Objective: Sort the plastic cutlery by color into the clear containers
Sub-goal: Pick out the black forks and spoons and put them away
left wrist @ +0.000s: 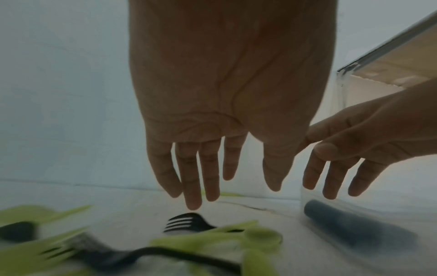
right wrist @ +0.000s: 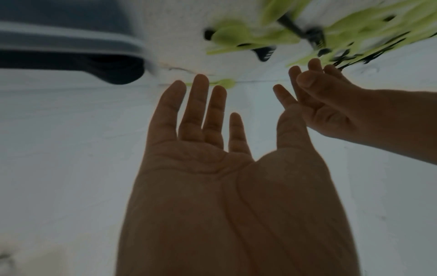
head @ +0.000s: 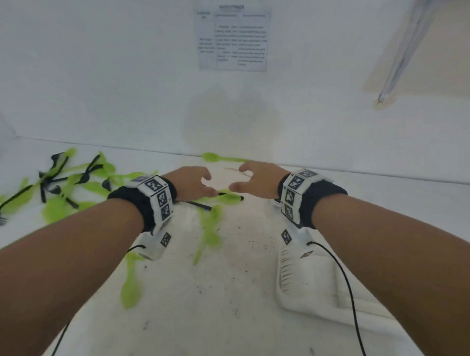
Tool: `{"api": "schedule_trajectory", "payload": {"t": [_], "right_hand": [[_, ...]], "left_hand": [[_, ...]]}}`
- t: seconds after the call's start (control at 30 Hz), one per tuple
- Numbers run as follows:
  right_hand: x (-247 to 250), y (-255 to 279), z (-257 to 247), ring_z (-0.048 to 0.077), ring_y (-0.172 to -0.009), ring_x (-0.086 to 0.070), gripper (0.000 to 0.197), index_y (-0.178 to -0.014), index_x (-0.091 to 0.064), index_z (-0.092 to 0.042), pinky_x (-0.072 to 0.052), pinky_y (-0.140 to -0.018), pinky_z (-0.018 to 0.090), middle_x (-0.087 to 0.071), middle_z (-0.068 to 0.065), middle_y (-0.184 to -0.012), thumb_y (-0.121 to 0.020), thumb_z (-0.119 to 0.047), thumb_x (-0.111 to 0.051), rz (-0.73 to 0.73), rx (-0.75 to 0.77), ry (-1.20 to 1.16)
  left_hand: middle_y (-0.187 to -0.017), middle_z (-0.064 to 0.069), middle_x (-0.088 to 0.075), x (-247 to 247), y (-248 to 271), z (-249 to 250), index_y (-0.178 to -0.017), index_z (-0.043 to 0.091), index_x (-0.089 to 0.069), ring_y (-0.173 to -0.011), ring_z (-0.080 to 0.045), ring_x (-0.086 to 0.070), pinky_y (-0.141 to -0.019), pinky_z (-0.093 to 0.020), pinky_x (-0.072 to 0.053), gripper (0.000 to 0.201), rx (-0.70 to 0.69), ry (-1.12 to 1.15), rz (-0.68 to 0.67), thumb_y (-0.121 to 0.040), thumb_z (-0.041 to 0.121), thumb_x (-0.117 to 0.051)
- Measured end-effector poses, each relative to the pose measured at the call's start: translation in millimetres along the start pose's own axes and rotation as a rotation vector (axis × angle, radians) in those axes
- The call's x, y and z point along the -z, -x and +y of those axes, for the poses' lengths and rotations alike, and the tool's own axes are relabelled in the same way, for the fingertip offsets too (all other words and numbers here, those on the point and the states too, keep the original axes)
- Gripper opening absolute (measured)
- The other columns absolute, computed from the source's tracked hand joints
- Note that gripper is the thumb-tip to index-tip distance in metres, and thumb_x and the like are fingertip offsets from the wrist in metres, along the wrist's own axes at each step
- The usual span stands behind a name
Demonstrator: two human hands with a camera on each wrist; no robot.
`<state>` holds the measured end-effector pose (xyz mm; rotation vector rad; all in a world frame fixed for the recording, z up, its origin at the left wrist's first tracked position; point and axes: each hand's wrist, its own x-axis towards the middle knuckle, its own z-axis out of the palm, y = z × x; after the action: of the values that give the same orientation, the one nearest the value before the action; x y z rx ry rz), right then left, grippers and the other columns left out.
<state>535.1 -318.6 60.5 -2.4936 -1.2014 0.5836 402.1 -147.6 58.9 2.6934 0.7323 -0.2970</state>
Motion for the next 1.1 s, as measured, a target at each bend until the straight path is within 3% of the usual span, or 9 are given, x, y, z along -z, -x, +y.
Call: {"api": "schedule_trajectory", "payload": {"t": [0.13,0.3,0.47,0.57,0.67,0.77,0.83,0.93,1.1], "right_hand": [[-29,-6,-33,0.024,-0.131,-0.05,0.05,-0.136,-0.059,-0.025,-0.041,-0.109,0.037,-0.057,0.0,-0.14,-0.095,-0.054,-0.061,-0.04,0.044,0.172],[-61,-33,-53,0.026,-0.129,-0.053,0.04,-0.137,-0.058,-0.024,-0.043,-0.102,0.035,-0.056,0.001,-0.143,-0.099,-0.039,-0.057,-0.062,0.011,0.299],[-75,-66,-65,0.029,-0.126,-0.056,0.04,-0.139,-0.055,-0.022,-0.046,-0.099,0.034,-0.057,0.007,-0.139,-0.1,-0.015,-0.048,-0.003,-0.118,0.319],[-82,-84,-67,0.03,-0.124,-0.059,0.039,-0.136,-0.058,-0.015,-0.049,-0.104,0.039,-0.061,0.008,-0.137,-0.099,-0.008,-0.047,-0.037,-0.182,0.311],[-90,-90,-72,0.029,-0.117,-0.061,0.032,-0.128,-0.065,-0.021,-0.051,-0.098,0.039,-0.065,0.005,-0.128,-0.102,-0.019,-0.046,-0.016,-0.203,0.337],[-96,-93,-77,0.025,-0.113,-0.06,0.024,-0.118,-0.065,-0.03,-0.049,-0.092,0.038,-0.064,-0.002,-0.12,-0.1,-0.039,-0.051,0.046,-0.25,0.292],[-98,-98,-78,0.025,-0.11,-0.062,0.027,-0.115,-0.068,-0.024,-0.048,-0.086,0.033,-0.066,0.0,-0.117,-0.097,-0.042,-0.057,0.013,-0.286,0.236],[-101,-103,-83,0.026,-0.1,-0.065,0.031,-0.106,-0.074,-0.013,-0.047,-0.077,0.03,-0.072,0.005,-0.108,-0.095,-0.04,-0.064,-0.043,-0.317,0.183],[-106,-102,-92,0.023,-0.096,-0.062,0.032,-0.105,-0.073,-0.01,-0.044,-0.078,0.029,-0.069,0.003,-0.103,-0.095,-0.04,-0.068,-0.165,-0.294,0.145]], "left_hand": [[-0.133,-0.001,-0.061,-8,23,-48,-0.136,0.024,-0.055,-0.118,-0.021,-0.056,-0.1,-0.033,-0.044,0.045,0.047,-0.018,-0.011,-0.098,0.048,-0.06],[-0.125,-0.004,-0.065,-22,27,-90,-0.126,0.022,-0.059,-0.1,-0.02,-0.055,-0.081,-0.03,-0.04,0.027,0.004,-0.066,-0.002,-0.104,0.035,-0.05],[-0.138,-0.01,-0.059,-38,6,-97,-0.149,0.03,-0.04,-0.122,-0.032,-0.057,-0.096,-0.039,-0.047,0.044,-0.137,-0.145,-0.061,-0.106,0.037,-0.041],[-0.123,-0.013,-0.063,-38,-7,-90,-0.135,0.021,-0.046,-0.098,-0.033,-0.058,-0.081,-0.037,-0.046,0.033,-0.211,-0.211,-0.105,-0.107,0.035,-0.034],[-0.096,-0.011,-0.059,-37,-15,-94,-0.105,0.014,-0.037,-0.08,-0.029,-0.049,-0.07,-0.037,-0.039,0.025,-0.271,-0.194,-0.101,-0.108,0.039,-0.035],[-0.081,-0.002,-0.047,-36,-16,-108,-0.099,0.017,-0.036,-0.078,-0.028,-0.047,-0.068,-0.037,-0.035,0.032,-0.3,-0.159,-0.075,-0.106,0.048,-0.04],[-0.079,0.0,-0.049,-36,-16,-118,-0.096,0.016,-0.04,-0.078,-0.026,-0.049,-0.066,-0.037,-0.037,0.031,-0.31,-0.139,-0.072,-0.104,0.046,-0.047],[-0.089,-0.006,-0.059,-36,-16,-133,-0.099,0.013,-0.044,-0.083,-0.029,-0.059,-0.066,-0.038,-0.043,0.022,-0.296,-0.027,-0.099,-0.099,0.03,-0.058],[-0.079,-0.006,-0.058,-33,-5,-160,-0.12,0.011,-0.035,-0.062,-0.018,-0.053,-0.053,-0.031,-0.038,0.034,-0.224,0.213,-0.132,-0.097,0.018,-0.058]]}}
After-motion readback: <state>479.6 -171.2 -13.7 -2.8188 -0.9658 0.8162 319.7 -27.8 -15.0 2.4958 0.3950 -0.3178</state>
